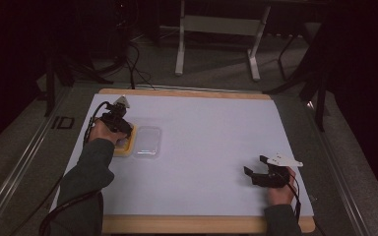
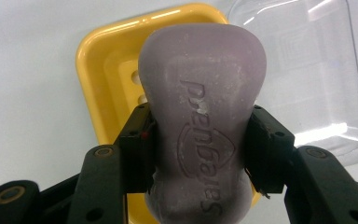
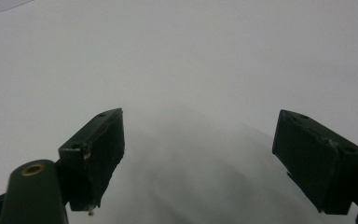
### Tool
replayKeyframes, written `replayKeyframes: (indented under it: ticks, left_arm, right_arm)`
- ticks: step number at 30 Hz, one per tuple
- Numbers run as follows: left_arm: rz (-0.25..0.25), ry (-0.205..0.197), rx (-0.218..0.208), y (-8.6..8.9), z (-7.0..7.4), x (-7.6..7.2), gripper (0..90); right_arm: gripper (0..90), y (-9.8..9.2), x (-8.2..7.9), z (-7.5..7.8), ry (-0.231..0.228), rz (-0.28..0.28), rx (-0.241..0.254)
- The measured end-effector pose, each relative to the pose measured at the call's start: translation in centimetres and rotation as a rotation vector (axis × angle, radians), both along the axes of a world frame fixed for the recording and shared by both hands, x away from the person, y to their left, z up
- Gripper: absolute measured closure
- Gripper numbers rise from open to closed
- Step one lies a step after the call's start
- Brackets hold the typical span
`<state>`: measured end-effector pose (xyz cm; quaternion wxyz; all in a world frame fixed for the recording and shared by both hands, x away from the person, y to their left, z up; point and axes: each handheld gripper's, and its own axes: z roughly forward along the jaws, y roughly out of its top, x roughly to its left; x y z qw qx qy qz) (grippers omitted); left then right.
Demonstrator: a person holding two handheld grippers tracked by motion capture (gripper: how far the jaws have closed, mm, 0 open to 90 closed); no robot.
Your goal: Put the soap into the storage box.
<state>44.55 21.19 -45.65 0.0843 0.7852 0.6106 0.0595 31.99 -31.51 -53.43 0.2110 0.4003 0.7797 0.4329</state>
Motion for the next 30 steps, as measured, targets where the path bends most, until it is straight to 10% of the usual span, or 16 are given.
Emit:
replayKeyframes:
  ticks: [30]
  left_arm:
    - [0.046,0.042,0.048,0.0,-2.8,0.3,50.0]
  right_arm:
    - [16.4,0.0,0.0,0.0,0.000,-0.002,-0.001]
